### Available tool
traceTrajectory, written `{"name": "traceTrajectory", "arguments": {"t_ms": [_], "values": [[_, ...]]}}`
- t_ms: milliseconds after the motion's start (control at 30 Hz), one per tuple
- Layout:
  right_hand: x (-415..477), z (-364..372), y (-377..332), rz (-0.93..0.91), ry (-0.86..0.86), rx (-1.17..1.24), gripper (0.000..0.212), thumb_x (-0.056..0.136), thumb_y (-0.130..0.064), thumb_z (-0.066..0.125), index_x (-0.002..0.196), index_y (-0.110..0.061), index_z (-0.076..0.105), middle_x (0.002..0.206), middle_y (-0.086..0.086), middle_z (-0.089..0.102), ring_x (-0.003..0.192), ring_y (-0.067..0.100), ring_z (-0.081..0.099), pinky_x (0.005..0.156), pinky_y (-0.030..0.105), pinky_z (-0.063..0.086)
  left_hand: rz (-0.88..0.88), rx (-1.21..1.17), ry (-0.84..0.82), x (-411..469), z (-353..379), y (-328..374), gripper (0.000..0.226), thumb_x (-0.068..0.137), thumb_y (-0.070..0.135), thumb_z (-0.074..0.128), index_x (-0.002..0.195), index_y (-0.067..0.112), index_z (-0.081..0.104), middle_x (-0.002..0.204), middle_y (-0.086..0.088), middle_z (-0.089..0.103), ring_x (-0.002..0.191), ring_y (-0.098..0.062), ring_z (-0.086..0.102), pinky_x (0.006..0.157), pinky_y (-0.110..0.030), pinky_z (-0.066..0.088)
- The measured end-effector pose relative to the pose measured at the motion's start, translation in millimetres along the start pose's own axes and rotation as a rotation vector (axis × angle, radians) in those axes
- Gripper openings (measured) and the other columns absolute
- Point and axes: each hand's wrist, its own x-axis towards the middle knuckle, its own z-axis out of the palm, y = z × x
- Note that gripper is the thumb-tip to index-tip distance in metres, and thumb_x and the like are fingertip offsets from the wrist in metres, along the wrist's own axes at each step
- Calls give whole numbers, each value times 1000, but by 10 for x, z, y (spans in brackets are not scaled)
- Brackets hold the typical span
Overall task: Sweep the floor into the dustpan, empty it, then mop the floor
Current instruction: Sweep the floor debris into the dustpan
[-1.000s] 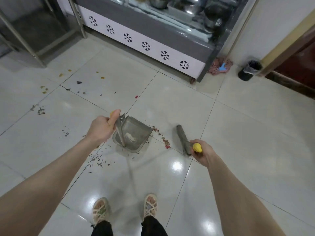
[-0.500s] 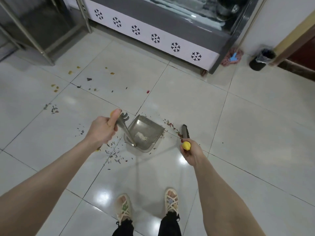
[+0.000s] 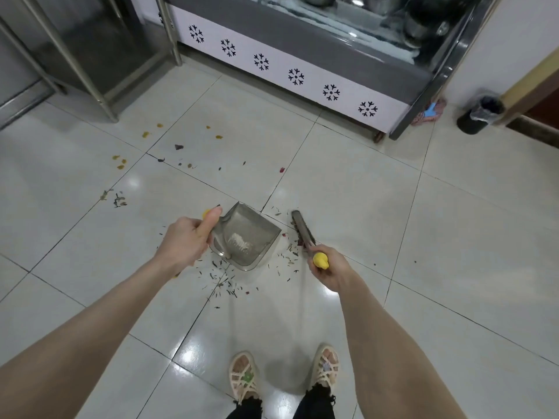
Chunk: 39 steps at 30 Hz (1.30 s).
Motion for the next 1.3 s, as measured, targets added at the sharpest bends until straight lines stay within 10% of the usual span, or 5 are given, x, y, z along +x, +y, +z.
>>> {"name": "traceTrajectory", "arguments": {"t_ms": [333,667,1300], "values": [[-226,171,-182,35,-68,-316,47,71,-11,81,116,-5,66,96,7,50,63,13,53,51,17,53,11,-33,5,80,-252,35,67,89,63,42,59,5,53,46,-7,46,39,-22,38,48,-27,38],[-345,124,-647,-83,-70,-224,10,84,0,59,75,-3,54,68,6,44,43,8,45,35,14,38,3,-54,21,101,-268,157,67,92,61,38,59,5,53,48,-8,48,34,-16,39,43,-23,35],[524,573,-922,-116,-2,-357,22,81,10,61,99,2,53,74,11,51,55,16,49,43,18,49,-49,-53,88,557,-400,159,65,91,59,40,59,5,53,47,-9,44,35,-16,36,42,-24,35]]}}
